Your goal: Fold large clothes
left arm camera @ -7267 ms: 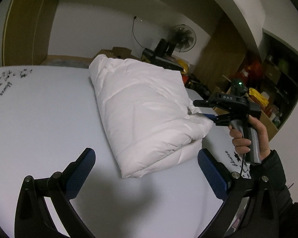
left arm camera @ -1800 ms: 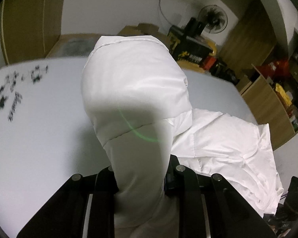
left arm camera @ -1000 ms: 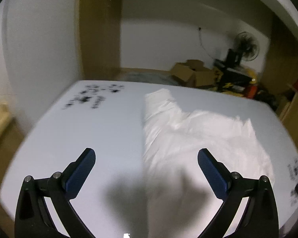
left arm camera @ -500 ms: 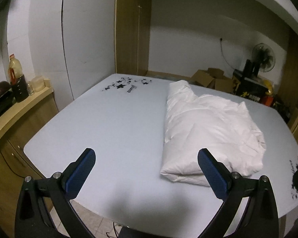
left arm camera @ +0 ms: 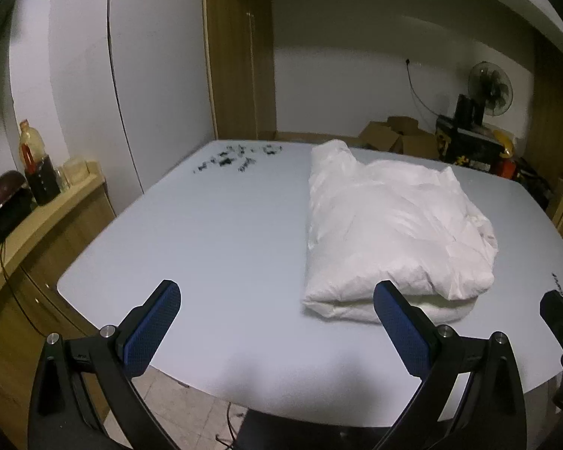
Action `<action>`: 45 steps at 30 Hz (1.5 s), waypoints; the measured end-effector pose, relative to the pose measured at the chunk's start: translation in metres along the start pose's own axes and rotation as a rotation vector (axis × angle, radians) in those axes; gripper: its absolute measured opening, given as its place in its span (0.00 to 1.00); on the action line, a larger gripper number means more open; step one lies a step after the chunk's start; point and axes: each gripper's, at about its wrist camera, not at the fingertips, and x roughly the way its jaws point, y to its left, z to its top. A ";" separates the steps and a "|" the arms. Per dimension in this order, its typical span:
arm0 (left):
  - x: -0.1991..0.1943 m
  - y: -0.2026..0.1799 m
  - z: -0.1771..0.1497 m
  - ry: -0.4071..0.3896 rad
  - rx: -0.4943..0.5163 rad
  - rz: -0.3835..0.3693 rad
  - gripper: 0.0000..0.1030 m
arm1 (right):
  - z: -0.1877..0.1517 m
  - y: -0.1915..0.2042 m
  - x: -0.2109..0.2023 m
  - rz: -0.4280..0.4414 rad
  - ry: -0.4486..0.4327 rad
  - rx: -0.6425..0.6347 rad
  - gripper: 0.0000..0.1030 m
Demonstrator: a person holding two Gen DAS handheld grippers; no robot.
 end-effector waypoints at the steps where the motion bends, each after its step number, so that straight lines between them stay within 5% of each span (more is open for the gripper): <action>1: 0.000 -0.002 -0.002 0.007 0.001 -0.003 1.00 | -0.001 0.001 0.000 -0.008 -0.004 -0.003 1.00; 7: -0.002 -0.012 -0.013 0.043 0.008 -0.019 1.00 | -0.005 0.001 -0.006 -0.038 -0.014 0.006 1.00; 11: -0.005 -0.018 -0.018 0.058 0.036 -0.011 1.00 | -0.010 0.005 -0.002 0.009 0.070 0.015 1.00; 20: -0.001 -0.016 -0.025 0.090 0.042 -0.013 1.00 | -0.016 0.004 -0.007 -0.068 0.058 0.044 1.00; 45: 0.002 -0.019 -0.027 0.104 0.048 -0.022 1.00 | -0.017 0.019 -0.007 -0.040 0.070 -0.004 1.00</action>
